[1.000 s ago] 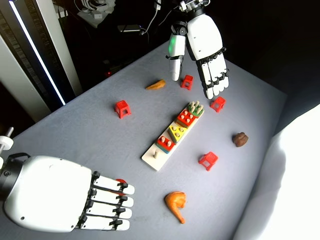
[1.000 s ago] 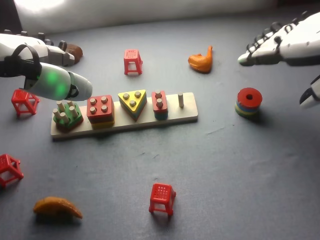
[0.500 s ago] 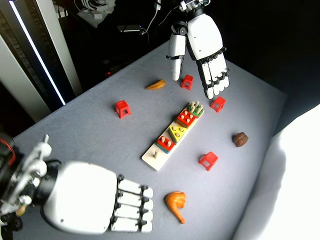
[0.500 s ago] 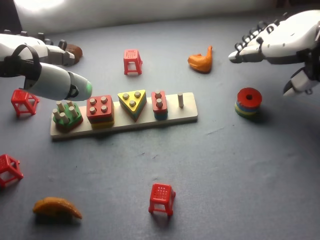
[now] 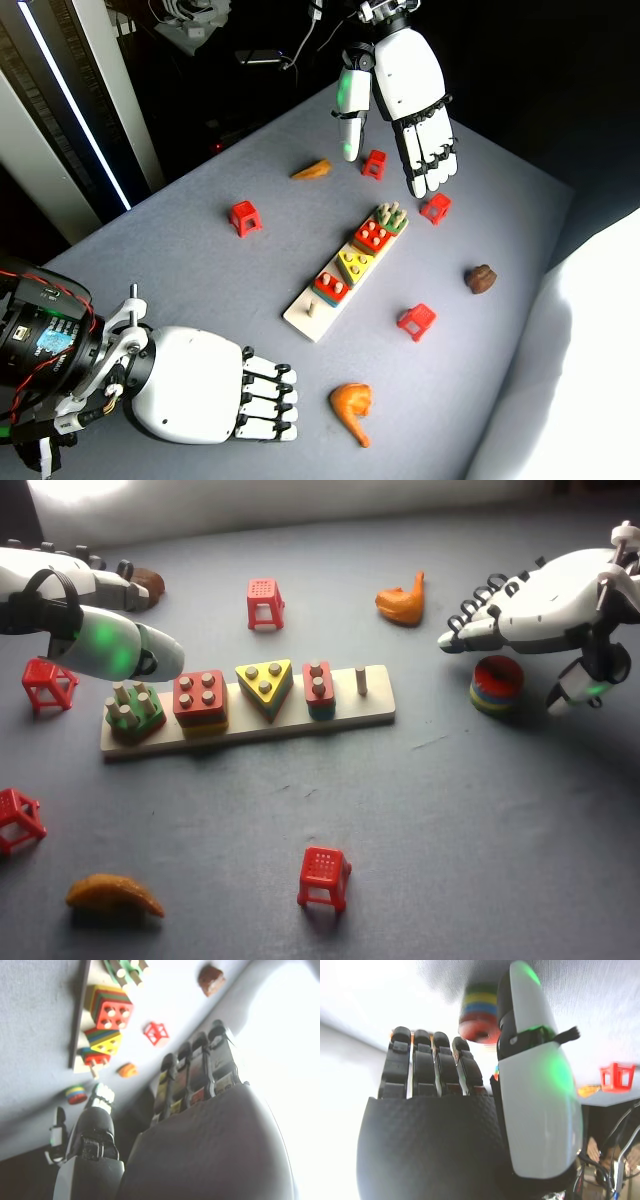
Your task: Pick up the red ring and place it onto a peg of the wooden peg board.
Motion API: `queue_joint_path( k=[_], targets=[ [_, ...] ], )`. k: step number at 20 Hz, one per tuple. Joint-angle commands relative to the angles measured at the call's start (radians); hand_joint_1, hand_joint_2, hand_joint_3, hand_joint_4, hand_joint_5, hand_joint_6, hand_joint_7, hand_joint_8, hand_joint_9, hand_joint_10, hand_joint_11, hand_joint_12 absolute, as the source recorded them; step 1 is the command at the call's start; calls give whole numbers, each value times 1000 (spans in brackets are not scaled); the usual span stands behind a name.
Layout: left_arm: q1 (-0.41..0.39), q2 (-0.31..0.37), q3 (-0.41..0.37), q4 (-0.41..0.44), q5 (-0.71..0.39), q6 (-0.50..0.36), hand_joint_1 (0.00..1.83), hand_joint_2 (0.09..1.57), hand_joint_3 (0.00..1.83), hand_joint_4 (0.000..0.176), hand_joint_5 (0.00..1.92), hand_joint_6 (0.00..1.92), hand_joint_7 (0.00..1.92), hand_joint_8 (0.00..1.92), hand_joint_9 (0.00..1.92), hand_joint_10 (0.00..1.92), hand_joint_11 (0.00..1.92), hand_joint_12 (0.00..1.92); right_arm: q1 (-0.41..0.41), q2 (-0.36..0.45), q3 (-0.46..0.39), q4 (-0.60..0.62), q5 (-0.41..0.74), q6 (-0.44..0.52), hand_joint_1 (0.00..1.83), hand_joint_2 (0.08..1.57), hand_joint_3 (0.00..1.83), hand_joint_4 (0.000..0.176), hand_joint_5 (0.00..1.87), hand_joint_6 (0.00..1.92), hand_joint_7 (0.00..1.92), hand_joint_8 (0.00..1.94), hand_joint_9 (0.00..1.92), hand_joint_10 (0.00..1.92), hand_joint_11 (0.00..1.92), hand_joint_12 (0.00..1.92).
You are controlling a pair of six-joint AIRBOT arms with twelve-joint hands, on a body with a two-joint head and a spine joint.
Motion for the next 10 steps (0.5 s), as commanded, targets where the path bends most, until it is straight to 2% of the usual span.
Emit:
queue_joint_path(
  k=[1, 8, 9, 10],
  targets=[
    [-9, 1, 2, 49, -35, 4, 0, 1301, 0, 0, 65, 5, 47, 5, 17, 6, 8, 4, 6, 0, 3, 2, 106, -3, 1189, 1050, 3, 0, 0, 0, 0, 0, 0, 0, 25, 33],
    [-10, 0, 2, 49, -35, 4, 0, 1296, 0, 0, 88, 7, 54, 2, 20, 3, 19, 13, 8, -29, 18, 58, 134, 23, 1244, 1038, 0, 0, 37, 10, 1, 0, 0, 0, 46, 65],
    [-10, 0, 2, 49, -35, 4, 0, 1294, 0, 0, 105, 12, 62, 5, 30, 6, 24, 17, 5, -29, 19, 67, 140, 23, 1224, 1056, 0, 0, 41, 0, 7, 0, 0, 0, 10, 171],
    [-10, 0, 2, 49, -35, 4, 0, 1294, 0, 0, 105, 12, 62, 5, 30, 6, 24, 17, 1, -31, 22, 67, 150, 23, 1224, 1056, 0, 0, 41, 0, 7, 0, 0, 0, 10, 171]
  ],
)
